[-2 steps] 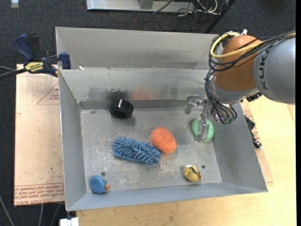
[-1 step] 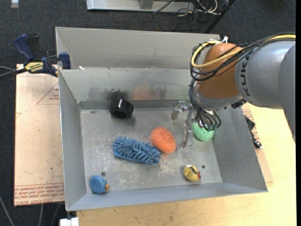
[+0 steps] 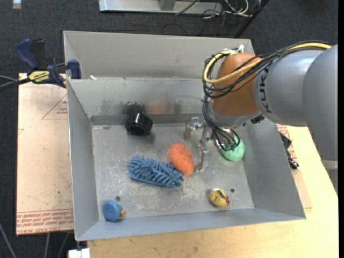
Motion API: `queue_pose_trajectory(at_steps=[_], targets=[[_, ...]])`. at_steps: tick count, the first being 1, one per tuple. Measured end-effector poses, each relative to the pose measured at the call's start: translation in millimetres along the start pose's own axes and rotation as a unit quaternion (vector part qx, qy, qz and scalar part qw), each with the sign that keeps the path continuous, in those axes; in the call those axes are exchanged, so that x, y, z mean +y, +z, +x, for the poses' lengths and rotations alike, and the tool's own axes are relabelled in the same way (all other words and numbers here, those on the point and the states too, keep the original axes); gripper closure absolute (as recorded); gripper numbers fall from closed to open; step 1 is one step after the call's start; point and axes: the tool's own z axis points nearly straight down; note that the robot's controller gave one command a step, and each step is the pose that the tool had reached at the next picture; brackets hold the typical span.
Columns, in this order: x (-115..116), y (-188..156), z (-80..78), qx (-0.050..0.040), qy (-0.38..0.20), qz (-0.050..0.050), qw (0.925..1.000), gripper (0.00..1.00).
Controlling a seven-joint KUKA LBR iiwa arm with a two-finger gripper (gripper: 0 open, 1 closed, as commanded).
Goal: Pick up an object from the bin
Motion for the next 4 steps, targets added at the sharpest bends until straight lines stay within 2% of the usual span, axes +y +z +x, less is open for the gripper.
queue_pose_trajectory(at_steps=[1,2,4], targets=[[9,6,20.5,0.0017,0.009,0.002,1.0,0.0],[66,8,32.1,-0.0018,0.021,-0.001,0.9998,1.0],[66,8,32.1,-0.0017,0.021,-0.001,0.9998,1.0]])
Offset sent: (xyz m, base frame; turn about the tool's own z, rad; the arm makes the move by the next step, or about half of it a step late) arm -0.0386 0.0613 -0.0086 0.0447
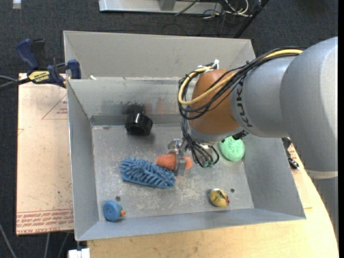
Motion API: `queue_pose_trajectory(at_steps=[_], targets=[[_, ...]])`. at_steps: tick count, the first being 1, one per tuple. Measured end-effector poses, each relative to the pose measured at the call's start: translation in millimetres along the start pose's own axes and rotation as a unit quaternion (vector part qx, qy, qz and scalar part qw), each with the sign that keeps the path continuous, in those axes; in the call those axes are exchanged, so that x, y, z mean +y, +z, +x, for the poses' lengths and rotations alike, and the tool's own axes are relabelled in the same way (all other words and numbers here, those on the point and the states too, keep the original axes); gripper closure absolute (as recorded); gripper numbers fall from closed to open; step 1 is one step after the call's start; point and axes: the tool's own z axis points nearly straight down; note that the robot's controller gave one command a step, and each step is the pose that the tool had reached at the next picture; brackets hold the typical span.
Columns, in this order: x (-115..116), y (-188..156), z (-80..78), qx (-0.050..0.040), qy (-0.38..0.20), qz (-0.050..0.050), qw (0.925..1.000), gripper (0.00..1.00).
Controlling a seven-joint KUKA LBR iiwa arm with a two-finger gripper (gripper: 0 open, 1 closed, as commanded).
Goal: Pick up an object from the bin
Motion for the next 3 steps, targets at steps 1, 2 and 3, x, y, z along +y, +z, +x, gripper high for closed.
queue_pose_trajectory(at_steps=[1,2,3], targets=[[3,-103,7.9,-0.0016,-0.011,0.0,0.9999,1.0],[3,-103,7.9,-0.0016,-0.012,0.0,0.9999,1.0],[6,-204,0.0,-0.0036,-0.041,0.0,0.9991,1.0]])
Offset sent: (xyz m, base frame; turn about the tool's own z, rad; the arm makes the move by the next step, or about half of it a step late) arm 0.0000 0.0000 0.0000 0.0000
